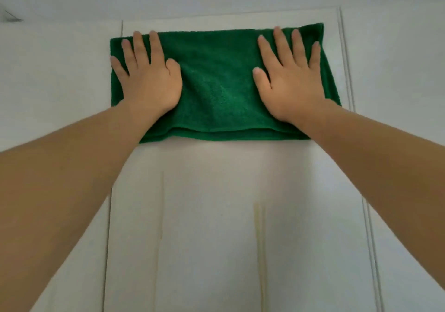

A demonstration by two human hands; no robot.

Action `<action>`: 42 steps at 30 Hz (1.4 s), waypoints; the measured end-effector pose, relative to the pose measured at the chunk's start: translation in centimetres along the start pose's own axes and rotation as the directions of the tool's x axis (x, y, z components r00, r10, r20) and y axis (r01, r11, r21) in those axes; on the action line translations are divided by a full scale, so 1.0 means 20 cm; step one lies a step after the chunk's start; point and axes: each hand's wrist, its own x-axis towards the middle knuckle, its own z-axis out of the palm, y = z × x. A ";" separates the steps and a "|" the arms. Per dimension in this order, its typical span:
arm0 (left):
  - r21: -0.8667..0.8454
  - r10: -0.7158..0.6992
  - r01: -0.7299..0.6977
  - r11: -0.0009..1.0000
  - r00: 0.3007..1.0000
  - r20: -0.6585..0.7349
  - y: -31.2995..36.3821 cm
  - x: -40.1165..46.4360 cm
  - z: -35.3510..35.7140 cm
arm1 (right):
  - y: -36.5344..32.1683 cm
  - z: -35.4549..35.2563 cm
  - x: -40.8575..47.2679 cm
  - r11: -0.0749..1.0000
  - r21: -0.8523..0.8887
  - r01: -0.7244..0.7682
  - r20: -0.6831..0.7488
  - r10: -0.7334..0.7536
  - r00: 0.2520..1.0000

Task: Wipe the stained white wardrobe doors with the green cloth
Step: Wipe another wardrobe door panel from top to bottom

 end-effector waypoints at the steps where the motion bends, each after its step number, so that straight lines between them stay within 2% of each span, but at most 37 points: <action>1: -0.004 -0.019 0.019 1.000 0.999 -0.030 0.03 -0.01 0.01 | 0.03 0.00 0.02 0.999 0.012 -0.040 -0.019 0.040 0.999; 5: -0.017 0.020 -0.022 1.000 0.995 -0.098 0.06 -0.26 0.08 | -0.11 0.08 -0.38 0.986 0.055 -0.157 -0.113 0.163 0.980; 8: 0.033 0.155 -0.152 0.988 0.981 -0.113 0.09 -0.46 0.15 | -0.12 0.11 -0.68 0.996 0.011 -0.086 -0.033 0.086 0.996; 11: 0.022 0.175 -0.174 0.984 0.982 -0.075 0.09 -0.46 0.15 | 0.07 0.05 -0.45 0.999 -0.019 0.045 0.007 -0.045 0.999; 12: 0.022 0.166 -0.165 0.986 0.984 -0.067 0.08 -0.45 0.14 | 0.12 0.03 -0.32 0.999 -0.019 0.040 0.001 -0.040 0.999; 15: 0.016 0.174 -0.173 0.985 0.982 -0.075 0.09 -0.44 0.15 | 0.20 0.00 -0.17 0.994 -0.003 -0.106 -0.026 0.106 0.994; 19: -0.009 0.200 -0.202 0.979 0.976 -0.089 0.07 -0.50 0.15 | -0.01 0.10 -0.62 0.966 0.068 -0.249 -0.080 0.254 0.964; 22: 0.035 0.310 -0.308 0.951 0.948 -0.069 0.01 -0.66 0.16 | -0.13 0.16 -0.99 0.984 0.008 -0.180 -0.020 0.180 0.983; 26: 0.038 0.411 -0.412 0.910 0.911 0.017 -0.09 -0.57 0.11 | -0.19 0.13 -0.74 0.975 0.017 -0.224 0.008 0.224 0.975; 28: 0.053 0.351 -0.351 0.935 0.936 0.020 -0.15 -0.39 0.07 | -0.26 0.10 -0.54 0.962 0.061 -0.267 -0.004 0.268 0.963; 31: 0.027 0.166 -0.165 0.986 0.985 -0.054 -0.20 -0.27 0.05 | -0.32 0.10 -0.42 0.955 0.089 -0.283 -0.049 0.288 0.956; 33: -0.019 0.030 -0.032 0.999 0.992 -0.125 -0.17 -0.41 0.09 | -0.33 0.11 -0.46 0.962 0.096 -0.257 -0.064 0.263 0.963; 35: -0.070 -0.040 0.030 0.997 0.988 -0.147 -0.14 -0.68 0.15 | -0.36 0.14 -0.57 0.976 0.069 -0.207 -0.074 0.211 0.975; 38: -0.037 0.008 -0.010 0.999 0.998 -0.061 -0.18 -1.00 0.19 | -0.46 0.17 -0.71 0.994 0.038 -0.106 -0.064 0.108 0.992; 42: 0.006 0.129 -0.128 0.992 0.991 -0.025 -0.25 -0.73 0.12 | -0.47 0.16 -0.73 0.995 0.061 -0.077 -0.041 0.080 0.996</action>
